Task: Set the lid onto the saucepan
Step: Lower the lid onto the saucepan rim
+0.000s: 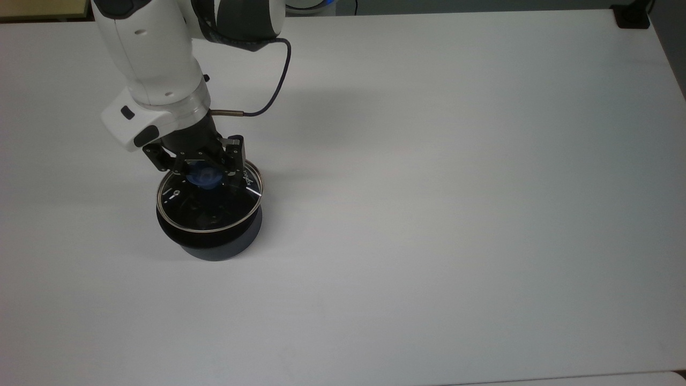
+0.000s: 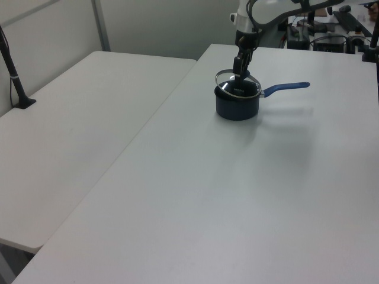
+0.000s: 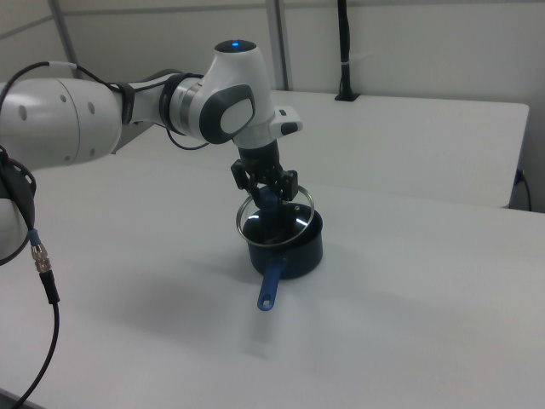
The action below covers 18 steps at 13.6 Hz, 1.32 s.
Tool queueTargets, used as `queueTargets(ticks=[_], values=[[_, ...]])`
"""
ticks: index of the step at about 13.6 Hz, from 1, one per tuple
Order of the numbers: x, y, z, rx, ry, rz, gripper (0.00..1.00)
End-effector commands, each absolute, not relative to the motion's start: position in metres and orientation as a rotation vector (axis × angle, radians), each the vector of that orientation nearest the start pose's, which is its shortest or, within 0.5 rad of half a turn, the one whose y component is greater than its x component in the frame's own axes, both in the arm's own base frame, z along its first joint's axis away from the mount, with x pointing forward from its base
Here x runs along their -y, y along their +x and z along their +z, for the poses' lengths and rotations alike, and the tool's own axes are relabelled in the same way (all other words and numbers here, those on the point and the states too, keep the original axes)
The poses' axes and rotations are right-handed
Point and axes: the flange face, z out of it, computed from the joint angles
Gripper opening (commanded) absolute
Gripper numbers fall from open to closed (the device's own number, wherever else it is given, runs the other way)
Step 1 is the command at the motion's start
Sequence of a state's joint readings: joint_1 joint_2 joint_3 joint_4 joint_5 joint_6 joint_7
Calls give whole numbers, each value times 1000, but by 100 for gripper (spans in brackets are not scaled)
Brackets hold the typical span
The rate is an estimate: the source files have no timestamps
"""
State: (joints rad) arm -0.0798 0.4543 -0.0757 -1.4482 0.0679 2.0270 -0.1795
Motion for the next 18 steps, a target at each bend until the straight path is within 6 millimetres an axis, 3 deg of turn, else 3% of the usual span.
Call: queueTargets(ticks=[1, 4, 10, 18], values=[[89, 704, 438, 33, -3110, -234, 48], [77, 712, 431, 12, -3116, -283, 48], [77, 713, 426, 26, -3136, -276, 48], [78, 705, 418, 147, -3149, -153, 48]])
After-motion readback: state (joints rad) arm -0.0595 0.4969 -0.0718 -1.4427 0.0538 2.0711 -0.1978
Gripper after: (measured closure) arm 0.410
